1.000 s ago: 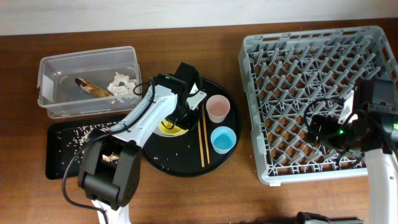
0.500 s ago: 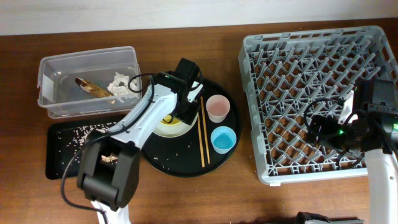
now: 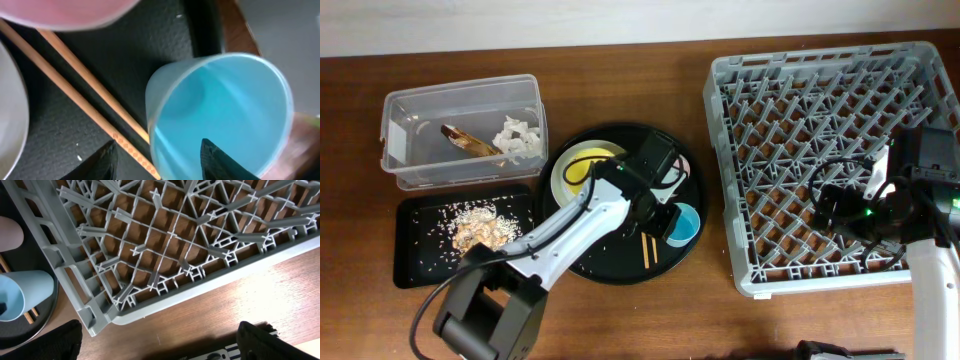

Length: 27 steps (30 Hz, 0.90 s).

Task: Sort waste into correct bins and load items into the dishwasher rack
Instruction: 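Grasp the blue cup with the left gripper and lift it, then hand the blue cup from the left gripper to the right gripper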

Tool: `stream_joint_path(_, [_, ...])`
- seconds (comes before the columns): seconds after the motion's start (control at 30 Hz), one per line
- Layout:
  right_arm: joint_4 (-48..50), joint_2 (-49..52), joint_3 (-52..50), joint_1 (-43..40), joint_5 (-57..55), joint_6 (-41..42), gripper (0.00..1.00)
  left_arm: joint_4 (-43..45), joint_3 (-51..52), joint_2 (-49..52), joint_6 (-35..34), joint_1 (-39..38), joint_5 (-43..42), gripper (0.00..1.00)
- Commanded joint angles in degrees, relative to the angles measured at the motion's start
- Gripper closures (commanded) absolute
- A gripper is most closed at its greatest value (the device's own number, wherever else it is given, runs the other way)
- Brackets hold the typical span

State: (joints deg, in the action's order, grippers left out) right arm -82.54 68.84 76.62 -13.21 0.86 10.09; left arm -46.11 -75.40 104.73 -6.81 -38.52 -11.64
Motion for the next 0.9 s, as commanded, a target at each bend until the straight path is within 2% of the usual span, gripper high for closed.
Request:
stream_joint_path(0.0, [0.0,-0.22,0.66,-0.35,-0.48,-0.39,0.01,3.96,5.14,0.26,-2.62,-0.22,2.08,0.62])
stream_joint_path(0.03, [0.0,-0.22,0.66,-0.35,-0.46,-0.37,0.01,4.07,5.4,0.26,-2.62,-0.22,2.05,0.81])
stream_joint_path(0.13, [0.0,-0.22,0.66,-0.35,-0.48,-0.37,0.01,4.04,5.4,0.26,-3.02,-0.22,2.05,0.98])
stream_joint_path(0.27, [0.07,-0.22,0.66,-0.37,-0.52,-0.39,0.01,3.82,4.74,-3.65,-2.99,0.39,2.03,1.0])
stream_joint_path(0.33, [3.65,-0.22,0.66,-0.37,-0.5,-0.37,0.01,4.04,4.24,-12.92,-2.99,4.22,1.64,1.0])
stream_joint_path(0.4, [9.09,-0.13,0.66,-0.37,-0.15,-0.37,0.01,4.48,4.24,-17.35,-2.99,9.81,-2.69,1.0])
stream_joint_path(0.43, [12.5,0.7,0.66,-0.35,4.81,-1.36,0.02,5.84,4.26,-17.86,-2.99,15.87,-12.15,1.0])
stream_joint_path(0.5, [11.8,3.48,0.52,-0.31,22.95,-9.77,0.01,9.79,4.26,-16.55,-2.56,25.75,-33.14,1.0])
stream_joint_path(0.6, [10.4,8.92,0.42,0.26,45.57,-20.33,0.02,15.47,4.26,-12.59,-2.58,32.17,-53.07,1.0])
stream_joint_path(0.67, [10.6,12.81,0.42,3.56,52.04,-23.39,0.02,18.18,4.26,-9.18,-2.58,32.2,-61.24,1.0])
stream_joint_path(0.73, [13.25,16.92,0.42,9.92,57.59,-23.43,0.02,18.99,4.26,-7.19,-2.58,32.15,-64.83,1.0])
stream_joint_path(0.87, [28.33,23.41,0.42,23.19,69.61,-23.39,0.01,19.67,4.26,-7.13,-2.58,31.63,-67.67,1.0])
